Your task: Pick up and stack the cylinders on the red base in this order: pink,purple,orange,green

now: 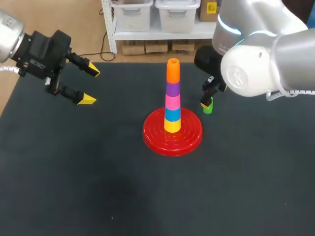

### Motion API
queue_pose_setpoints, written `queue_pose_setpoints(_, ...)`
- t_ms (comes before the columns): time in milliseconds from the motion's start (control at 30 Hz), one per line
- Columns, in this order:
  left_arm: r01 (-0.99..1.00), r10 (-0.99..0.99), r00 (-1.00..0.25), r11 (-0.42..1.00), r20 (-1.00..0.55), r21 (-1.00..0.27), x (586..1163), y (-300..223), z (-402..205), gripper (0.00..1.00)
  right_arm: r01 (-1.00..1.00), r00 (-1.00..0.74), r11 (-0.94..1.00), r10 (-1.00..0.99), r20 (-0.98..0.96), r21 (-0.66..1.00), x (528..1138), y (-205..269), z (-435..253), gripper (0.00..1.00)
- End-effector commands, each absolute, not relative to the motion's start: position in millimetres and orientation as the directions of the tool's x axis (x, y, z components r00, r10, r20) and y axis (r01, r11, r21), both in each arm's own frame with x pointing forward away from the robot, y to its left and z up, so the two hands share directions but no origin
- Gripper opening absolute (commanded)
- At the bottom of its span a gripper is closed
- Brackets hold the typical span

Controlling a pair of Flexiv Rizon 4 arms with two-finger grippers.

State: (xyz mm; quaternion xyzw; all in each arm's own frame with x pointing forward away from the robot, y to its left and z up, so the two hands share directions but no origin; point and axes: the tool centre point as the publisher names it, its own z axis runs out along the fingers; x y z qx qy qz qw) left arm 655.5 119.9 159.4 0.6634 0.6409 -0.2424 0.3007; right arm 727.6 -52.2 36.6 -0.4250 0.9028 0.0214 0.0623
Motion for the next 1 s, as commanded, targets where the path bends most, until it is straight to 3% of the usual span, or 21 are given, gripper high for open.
queue_pose_setpoints(33,0.996,0.703,0.063,0.0,-0.708,0.089,656,121,159,1.0,-0.764,-0.64,0.646,-0.757,-0.129,-0.003,736,-47,31,1.0)
queue_pose_setpoints(667,0.996,0.703,0.063,0.0,-0.708,0.089,656,121,159,1.0,-0.757,-0.65,0.653,-0.755,-0.084,-0.004,744,-47,17,1.0)
queue_pose_setpoints(700,0.996,0.703,0.063,0.0,-0.708,0.089,656,121,159,1.0,-0.757,-0.65,0.653,-0.755,-0.084,-0.003,744,-47,17,0.79)
queue_pose_setpoints(767,0.996,0.703,0.063,0.0,-0.708,0.089,656,121,159,1.0,-0.758,-0.65,0.653,-0.755,-0.083,-0.005,745,-47,17,0.0)
queue_pose_setpoints(1000,0.996,0.703,0.063,0.0,-0.708,0.089,656,121,159,1.0,-0.761,-0.646,0.648,-0.76,-0.062,-0.01,745,-48,13,0.0)
